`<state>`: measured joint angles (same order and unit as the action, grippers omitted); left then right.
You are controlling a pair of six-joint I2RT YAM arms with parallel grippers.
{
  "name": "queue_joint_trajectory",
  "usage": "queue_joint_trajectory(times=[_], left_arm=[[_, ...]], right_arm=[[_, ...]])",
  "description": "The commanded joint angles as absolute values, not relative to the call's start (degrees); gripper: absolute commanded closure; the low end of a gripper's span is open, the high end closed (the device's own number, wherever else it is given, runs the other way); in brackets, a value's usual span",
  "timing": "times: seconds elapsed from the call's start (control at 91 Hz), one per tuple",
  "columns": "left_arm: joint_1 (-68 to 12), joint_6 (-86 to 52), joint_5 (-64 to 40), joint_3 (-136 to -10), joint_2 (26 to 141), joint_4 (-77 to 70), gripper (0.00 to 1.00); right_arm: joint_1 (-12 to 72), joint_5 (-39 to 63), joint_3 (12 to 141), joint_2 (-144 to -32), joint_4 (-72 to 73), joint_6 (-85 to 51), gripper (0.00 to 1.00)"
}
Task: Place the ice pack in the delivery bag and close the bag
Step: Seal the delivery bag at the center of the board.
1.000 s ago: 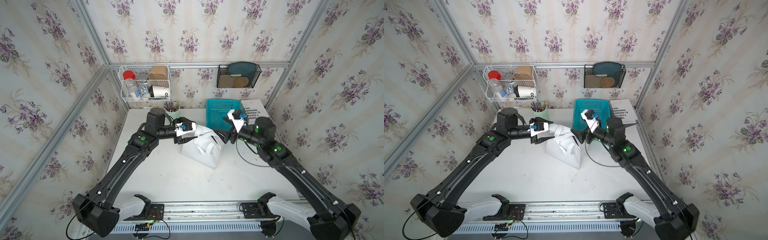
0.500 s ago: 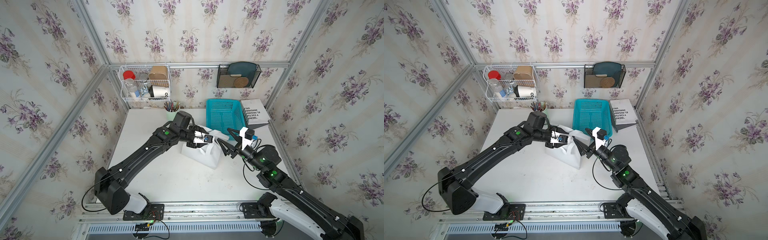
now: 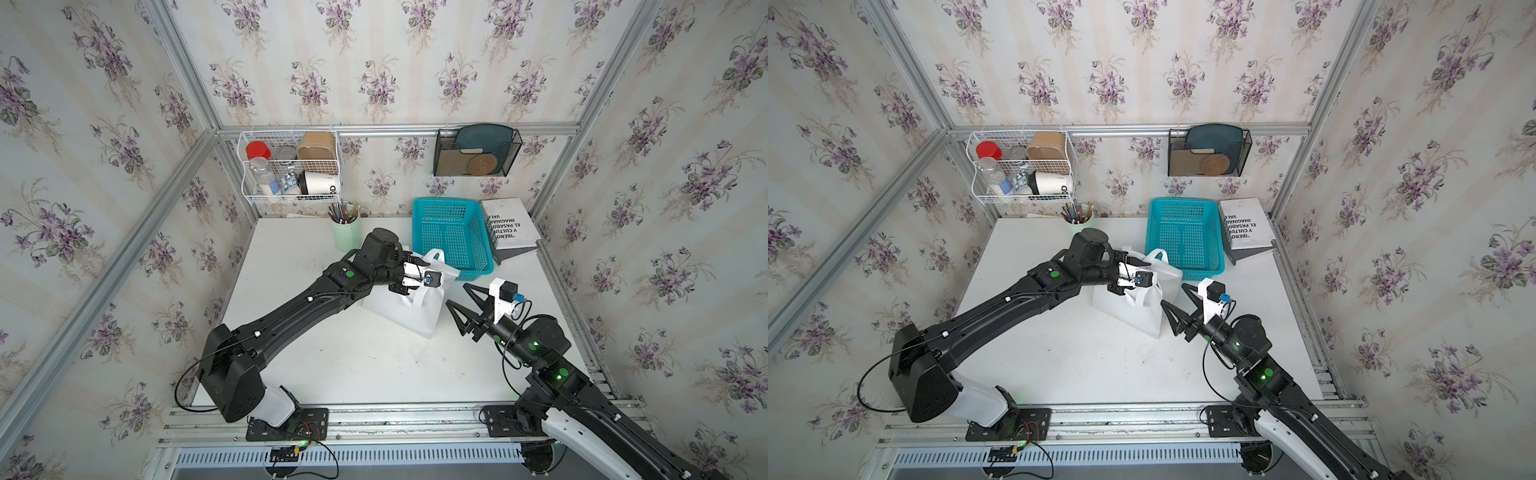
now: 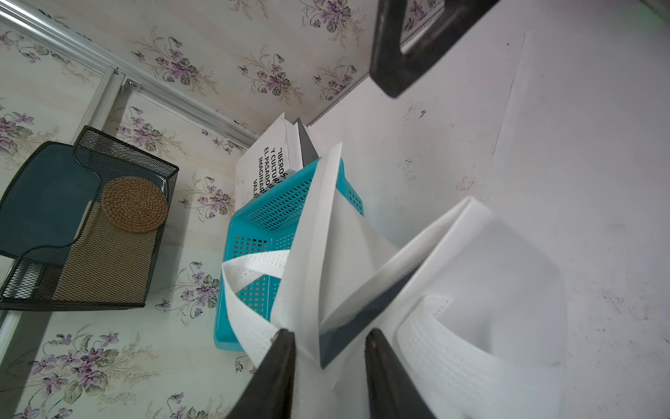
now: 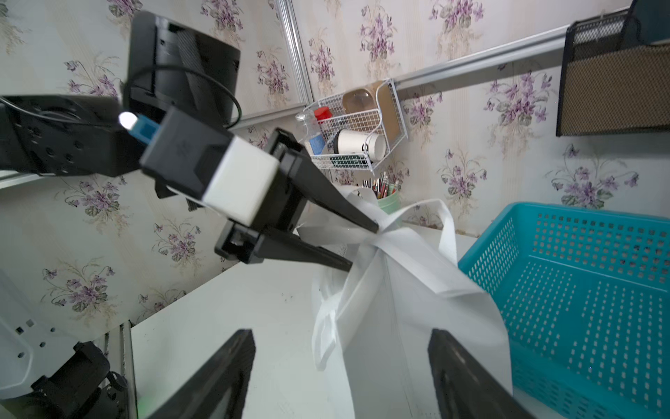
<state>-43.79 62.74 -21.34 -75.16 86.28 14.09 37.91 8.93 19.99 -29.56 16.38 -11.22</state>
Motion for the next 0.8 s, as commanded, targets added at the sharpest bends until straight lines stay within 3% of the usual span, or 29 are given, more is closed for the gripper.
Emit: queue_joint_trajectory(times=[0.0, 0.132, 0.385, 0.582, 0.692, 0.791], left_arm=[[-44.1, 61.1, -20.8, -75.5, 86.6, 10.9, 0.65], [-44.7, 60.9, -18.8, -77.3, 88.1, 11.2, 0.66], [-46.0, 61.1, -16.7, -79.1, 90.2, 10.9, 0.71], [-46.2, 61.4, -15.2, -80.3, 91.3, 11.2, 0.75], [-46.4, 61.4, -14.1, -80.3, 91.1, 11.2, 0.80], [-46.4, 61.6, -13.4, -80.2, 90.7, 11.5, 0.93]], right_arm=[[38.3, 9.7, 19.6, -32.7, 19.8, -12.9, 0.21], [39.2, 8.1, 20.9, -39.4, 23.9, -12.7, 0.29], [39.4, 1.4, 20.4, -43.7, 31.1, -14.2, 0.65], [39.4, 2.3, 21.4, -48.1, 34.4, -14.3, 0.79], [39.4, 1.2, 22.0, -49.8, 34.9, -15.1, 0.86], [39.3, -1.1, 21.7, -49.7, 33.9, -15.7, 0.92]])
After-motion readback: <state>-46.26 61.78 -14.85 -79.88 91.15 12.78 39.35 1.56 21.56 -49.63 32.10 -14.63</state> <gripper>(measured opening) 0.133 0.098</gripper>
